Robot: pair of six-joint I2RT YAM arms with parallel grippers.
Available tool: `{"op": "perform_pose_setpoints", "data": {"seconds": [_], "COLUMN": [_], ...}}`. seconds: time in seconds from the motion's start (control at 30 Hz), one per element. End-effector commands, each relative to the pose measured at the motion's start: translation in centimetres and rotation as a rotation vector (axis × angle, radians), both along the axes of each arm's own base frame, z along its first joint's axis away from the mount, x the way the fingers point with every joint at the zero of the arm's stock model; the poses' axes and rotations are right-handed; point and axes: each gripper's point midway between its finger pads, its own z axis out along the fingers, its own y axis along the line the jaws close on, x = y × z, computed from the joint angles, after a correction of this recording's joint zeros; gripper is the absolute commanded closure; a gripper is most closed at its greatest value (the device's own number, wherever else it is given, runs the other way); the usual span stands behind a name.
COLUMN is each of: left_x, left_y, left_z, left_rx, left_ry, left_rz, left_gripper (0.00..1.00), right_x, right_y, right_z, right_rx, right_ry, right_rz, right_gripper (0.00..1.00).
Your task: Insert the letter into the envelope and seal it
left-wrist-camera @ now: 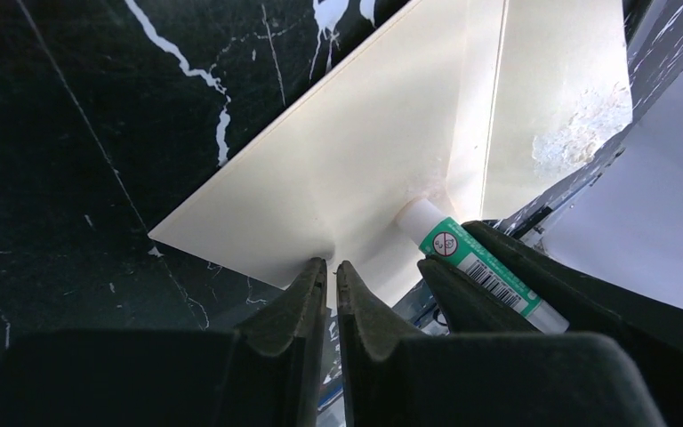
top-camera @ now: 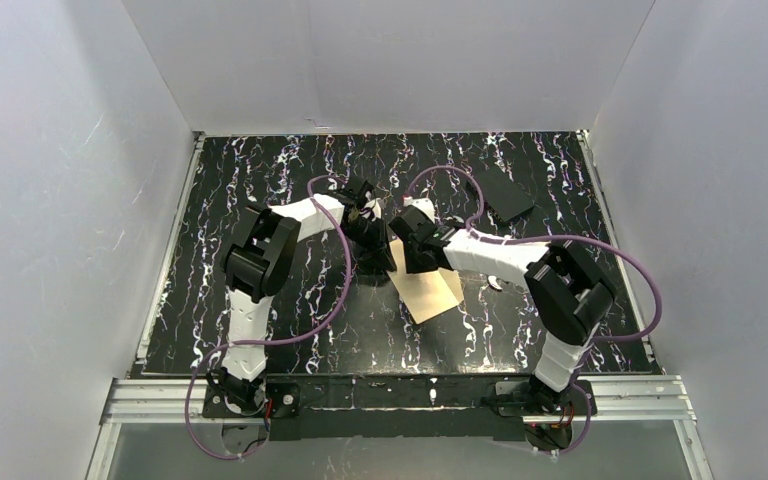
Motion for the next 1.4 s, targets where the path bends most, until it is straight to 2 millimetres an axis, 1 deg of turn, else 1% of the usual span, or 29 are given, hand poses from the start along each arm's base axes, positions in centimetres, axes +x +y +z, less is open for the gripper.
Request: {"op": "perform_pose_setpoints", "data": {"seconds": [0.0,0.1,0.2,0.37,0.47,0.57,0.73,0.77,0.97,1.17,1.27,1.37], "left_x": [-2.0,-1.7,-1.1,-0.1,0.4,0.6,0.5,0.4,0.2,0.1,-0.1,-0.3], "left_y": [3.2,2.9,2.4,1.4,0.9,0.9,1.3,1.3,1.4,1.6,1.6,1.3], "left_z": [-4.6,-4.5,-4.5,-4.8,-4.8,-5.0,-5.5,-5.6,-6.0,-6.1,-6.2,-6.2], "left_rx": [0.201,0.202,0.196,0.166,0.151,0.162,0.179,0.180,0.190,0.190,0.186,0.172], "left_ry": [0.059,0.071,0.082,0.111,0.122,0.120,0.128,0.132,0.140,0.145,0.149,0.158], "left_rz": [-0.021,0.018,0.085,0.214,0.262,0.287,0.311,0.313,0.320,0.311,0.294,0.265], "left_gripper": [0.91,0.95,1.00,1.00,1.00,1.00,1.00,1.00,1.00,1.00,1.00,1.00], "right_x": [0.2,-0.5,-2.0,-4.5,-5.9,-7.1,-8.2,-8.4,-9.5,-10.3,-9.7,-7.9], "right_y": [-0.7,-1.6,-2.7,-3.3,-3.5,-3.6,-4.1,-3.9,-3.3,-4.2,-4.6,-5.6], "right_z": [-2.8,-2.9,-2.9,-2.3,-1.9,-1.7,-2.0,-1.9,-2.2,-2.7,-2.8,-3.0], "right_rx": [-0.060,-0.086,-0.093,-0.090,-0.094,-0.088,-0.105,-0.091,-0.048,-0.100,-0.125,-0.196], "right_ry": [0.037,0.056,0.081,0.147,0.211,0.269,0.325,0.334,0.349,0.378,0.352,0.276], "right_rz": [-0.030,-0.033,-0.009,0.089,0.135,0.150,0.142,0.150,0.211,0.224,0.202,0.121], "right_gripper": [0.99,0.99,0.99,0.99,0.99,0.99,0.99,0.99,0.99,0.99,0.99,0.99]}}
